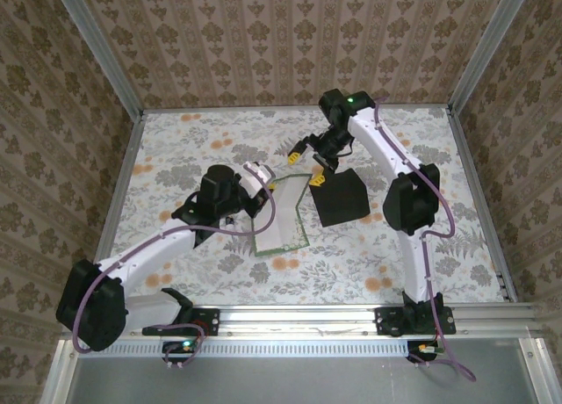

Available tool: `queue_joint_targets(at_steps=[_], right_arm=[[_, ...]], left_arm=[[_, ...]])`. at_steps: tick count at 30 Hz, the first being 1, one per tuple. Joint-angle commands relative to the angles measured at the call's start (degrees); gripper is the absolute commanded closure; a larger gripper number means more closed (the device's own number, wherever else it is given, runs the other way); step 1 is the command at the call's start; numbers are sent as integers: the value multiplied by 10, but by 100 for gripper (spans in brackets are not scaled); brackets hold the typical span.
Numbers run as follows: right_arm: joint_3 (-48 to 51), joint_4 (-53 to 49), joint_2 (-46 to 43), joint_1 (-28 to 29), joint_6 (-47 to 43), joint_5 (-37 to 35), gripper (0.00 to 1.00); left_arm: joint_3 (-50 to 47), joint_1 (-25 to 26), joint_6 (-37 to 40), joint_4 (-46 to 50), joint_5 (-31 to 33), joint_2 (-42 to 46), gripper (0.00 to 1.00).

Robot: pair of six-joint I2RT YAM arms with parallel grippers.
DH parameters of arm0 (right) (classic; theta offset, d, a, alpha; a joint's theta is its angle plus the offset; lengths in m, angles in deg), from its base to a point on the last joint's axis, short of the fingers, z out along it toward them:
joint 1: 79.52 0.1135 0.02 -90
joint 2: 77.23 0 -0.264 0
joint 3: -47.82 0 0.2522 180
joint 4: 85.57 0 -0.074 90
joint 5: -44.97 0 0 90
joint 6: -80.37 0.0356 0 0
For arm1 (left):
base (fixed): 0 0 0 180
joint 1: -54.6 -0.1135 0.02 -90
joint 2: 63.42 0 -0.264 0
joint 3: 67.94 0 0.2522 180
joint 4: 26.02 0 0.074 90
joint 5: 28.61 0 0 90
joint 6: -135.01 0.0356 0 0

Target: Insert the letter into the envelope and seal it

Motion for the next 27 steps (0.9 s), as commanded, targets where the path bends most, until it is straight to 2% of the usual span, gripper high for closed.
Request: queue_joint_targets(at_steps=[1,10,20,27], right_arm=[[-38,-58,21,3,8,29,27],[-91,-78,63,9,33,31,31],[-90,-69,81,19,50,31,34],[-89,-60,86,19,59,26,50]], left_arm=[[-6,7,18,8,7,14,100],[-8,14,21,6,7,18,100],[-7,14,19,-1,6,24,100],[-10,13,17,-4,7,26,100]])
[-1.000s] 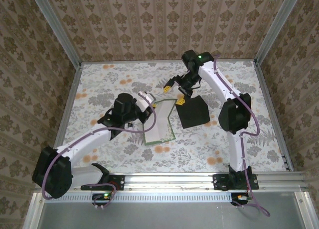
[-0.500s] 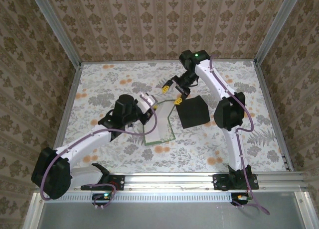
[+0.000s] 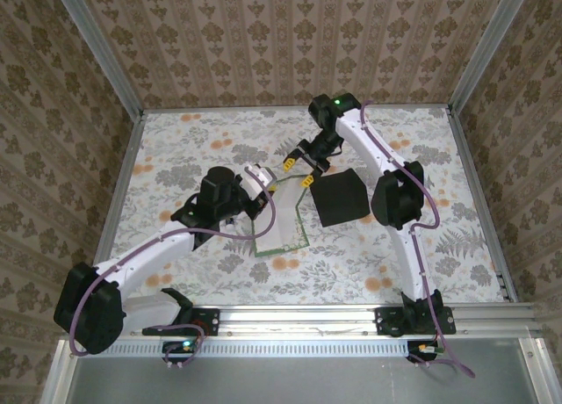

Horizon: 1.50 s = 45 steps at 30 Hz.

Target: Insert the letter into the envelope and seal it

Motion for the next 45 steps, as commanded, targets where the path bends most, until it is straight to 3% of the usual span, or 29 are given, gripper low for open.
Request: queue_joint_targets(at_steps=[1,7,19,26,30,34,38,45], right_arm=[[-15,-16,9,3,13,8,52],[-13,-12,10,3,17,6,61],[-11,-7,17,3,17,2,63],[-8,-2,18,3,19,-1,77],[-8,2,16,2,23,0,99],[-9,6,14,2,25,-2,100],[-16,7,8,2,21,-13,100],[-39,8,-8,0,-4,-55,100]], left_arm=[[-6,3,8,-8,1,13,100],[-9,3,7,-13,1,15,100],[-9,3,0,-19,-7,23,100],[-10,3,-3,-22,-8,22,100],[-11,3,-4,-25,-5,23,100],[-11,3,-8,-26,-2,22,100],[-8,3,-16,-21,8,19,80],[9,-10,-46,10,44,27,32]])
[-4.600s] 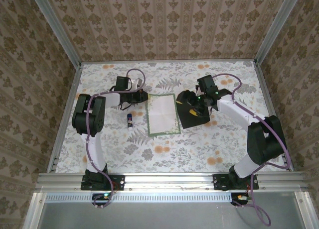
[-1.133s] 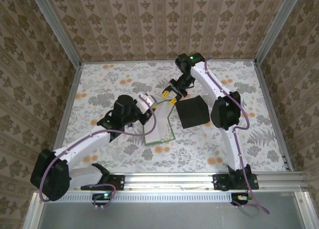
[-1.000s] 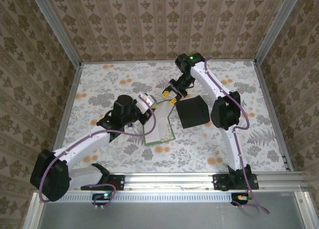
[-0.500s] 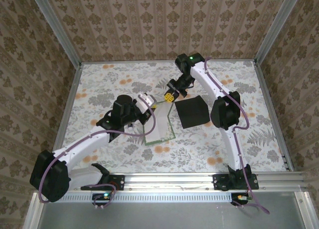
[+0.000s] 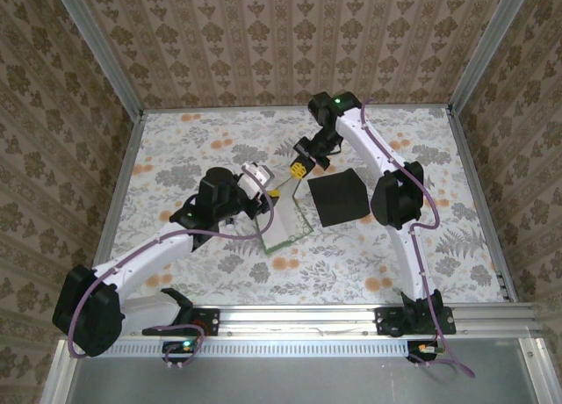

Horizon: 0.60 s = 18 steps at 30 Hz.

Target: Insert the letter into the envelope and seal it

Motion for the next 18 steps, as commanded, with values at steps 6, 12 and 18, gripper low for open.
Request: queue_joint_targets(at_steps=[6,12,18], right_arm=[[-6,35,-47,-1,-38,-79,100],[76,129,-114,0,-54,-116,100],[216,285,-211,4,-67,-129,100]], left_arm=[[30,-41,-67,45,26,61,0],[52,-108,-149,67,-39,92,0],[75,-195,-208,84,-98,70,0]])
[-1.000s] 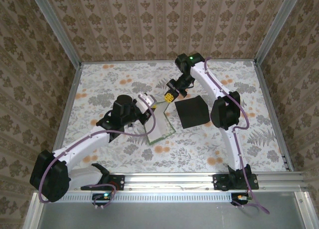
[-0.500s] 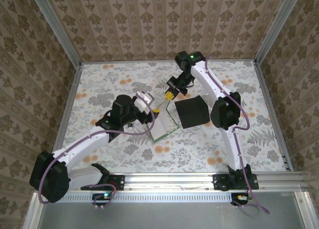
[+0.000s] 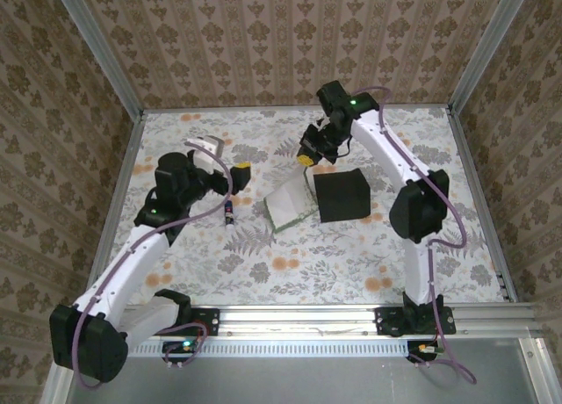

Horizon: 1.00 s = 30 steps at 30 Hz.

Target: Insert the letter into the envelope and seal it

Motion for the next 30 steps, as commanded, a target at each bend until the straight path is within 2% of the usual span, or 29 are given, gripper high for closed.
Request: queue_joint_targets(at_steps=[1,7,14,22,30], right_arm=[[67,124,-60,4,-16,-15,100],[166,247,-103,11,-42,32,100],[241,403,-128,16,-55,104,100],[249,469,-139,18,-66,172,100],[233,489,-149,24,-62,204,100]], left_arm=[[30,-33,-55,28,-61,-21,0],[68,-88,-104,19,-155,-102,0],[95,-97,-177,-38,-252,-192,0],[74,-96,-233,-104,-279,-244,0],[45,-96,-305,-210,-300,-288,0]])
